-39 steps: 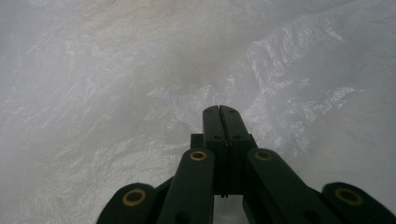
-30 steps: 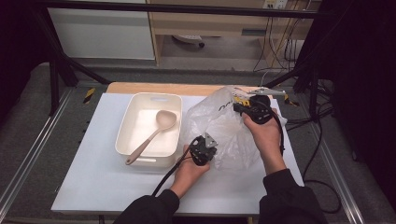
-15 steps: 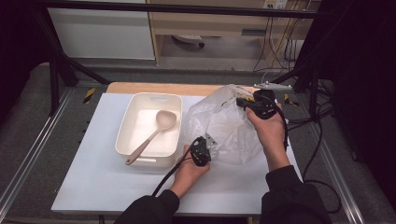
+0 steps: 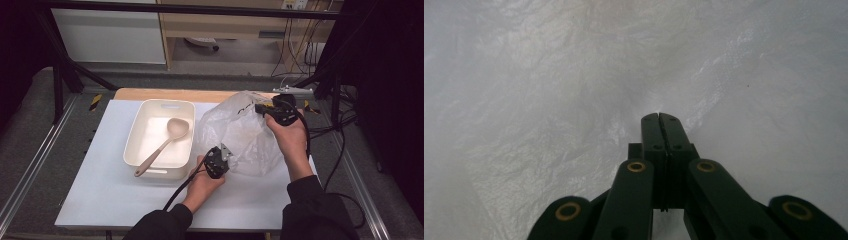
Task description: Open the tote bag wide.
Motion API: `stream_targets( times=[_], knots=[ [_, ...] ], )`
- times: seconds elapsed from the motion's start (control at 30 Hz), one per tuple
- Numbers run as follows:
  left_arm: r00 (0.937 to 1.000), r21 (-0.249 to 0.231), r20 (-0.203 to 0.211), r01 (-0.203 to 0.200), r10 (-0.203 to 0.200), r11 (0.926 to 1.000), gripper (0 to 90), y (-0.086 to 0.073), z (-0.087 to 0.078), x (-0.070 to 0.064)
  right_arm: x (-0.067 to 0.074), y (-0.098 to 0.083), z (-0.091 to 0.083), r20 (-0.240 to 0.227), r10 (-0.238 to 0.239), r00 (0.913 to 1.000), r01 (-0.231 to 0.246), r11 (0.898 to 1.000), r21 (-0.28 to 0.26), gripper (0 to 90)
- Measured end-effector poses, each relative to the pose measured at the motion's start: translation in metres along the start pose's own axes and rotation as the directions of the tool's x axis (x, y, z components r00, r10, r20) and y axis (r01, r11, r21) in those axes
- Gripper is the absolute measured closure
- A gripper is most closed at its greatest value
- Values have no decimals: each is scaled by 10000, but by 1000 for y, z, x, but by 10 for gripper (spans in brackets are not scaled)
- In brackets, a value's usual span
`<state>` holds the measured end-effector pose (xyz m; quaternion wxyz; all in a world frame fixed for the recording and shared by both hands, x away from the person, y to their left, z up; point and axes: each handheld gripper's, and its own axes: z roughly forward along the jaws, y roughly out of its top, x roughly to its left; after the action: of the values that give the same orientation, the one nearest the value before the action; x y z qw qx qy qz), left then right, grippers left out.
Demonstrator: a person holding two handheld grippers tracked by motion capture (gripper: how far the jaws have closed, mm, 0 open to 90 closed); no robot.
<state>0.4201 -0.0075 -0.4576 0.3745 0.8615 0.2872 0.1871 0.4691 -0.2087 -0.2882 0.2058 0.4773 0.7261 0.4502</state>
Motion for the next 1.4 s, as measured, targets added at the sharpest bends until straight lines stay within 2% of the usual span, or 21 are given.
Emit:
stream_targets(
  times=[0.27,0.37,0.43,0.5,0.6,0.7,0.8,0.83,0.9,0.93,0.97,1.03,1.07,1.13,1.23,1.3,1.4],
  knots=[
    [10000,-130,90,39,-38,9999,900,4,-14,-4,2,-11,15,45,97,9999,-97,9998,160,900],
    [9999,-304,72,122,-120,9995,900,5,-25,-7,1,-13,18,115,129,9999,-131,9998,165,900],
    [9999,-442,140,24,-18,9990,900,6,-34,-10,1,-14,21,150,125,9998,-128,9996,240,900],
    [9997,-631,213,-66,80,9980,900,9,-48,-14,0,-16,23,165,137,9998,-142,9995,293,900],
    [9989,-990,465,73,-27,9951,900,14,-70,-15,1,-19,23,100,118,9999,-121,9993,352,900],
    [9972,-1215,717,304,-217,9921,900,21,-93,-13,2,-24,24,12,78,10000,-79,9993,376,900],
    [9963,-1357,767,485,-383,9896,900,26,-111,-7,4,-28,25,-127,153,9998,-148,9992,358,900],
    [9955,-1404,769,662,-558,9879,882,27,-116,-5,5,-29,25,-157,104,9998,-98,9993,368,900],
    [9939,-1454,703,946,-851,9848,781,28,-125,1,7,-31,25,-188,16,9998,-10,9995,320,900],
    [9901,-1481,741,1288,-1189,9805,725,28,-130,5,8,-31,25,-232,34,9997,-28,9996,270,900],
    [9889,-1514,732,1395,-1297,9786,676,29,-135,8,9,-33,24,-343,64,9994,-57,9998,204,900],
    [9889,-1559,405,1474,-1427,9767,520,30,-143,12,11,-35,25,-411,-35,9991,40,9999,115,900],
    [9896,-1577,285,1437,-1409,9770,469,30,-146,15,11,-37,26,-467,-38,9989,43,9999,99,900],
    [9879,-1609,171,1550,-1542,9747,414,32,-152,22,13,-38,31,-524,-111,9986,126,9995,294,900],
    [9864,-1816,-177,1577,-1636,9706,295,33,-163,32,15,-39,32,-694,-167,9974,189,9993,309,900],
    [9845,-1850,-216,1673,-1742,9684,227,31,-169,38,16,-40,34,-772,-186,9968,213,9992,342,900],
    [9810,-1856,-394,1797,-1901,9661,173,25,-176,50,15,-44,34,-869,-189,9960,217,9993,317,900]
  ],
)
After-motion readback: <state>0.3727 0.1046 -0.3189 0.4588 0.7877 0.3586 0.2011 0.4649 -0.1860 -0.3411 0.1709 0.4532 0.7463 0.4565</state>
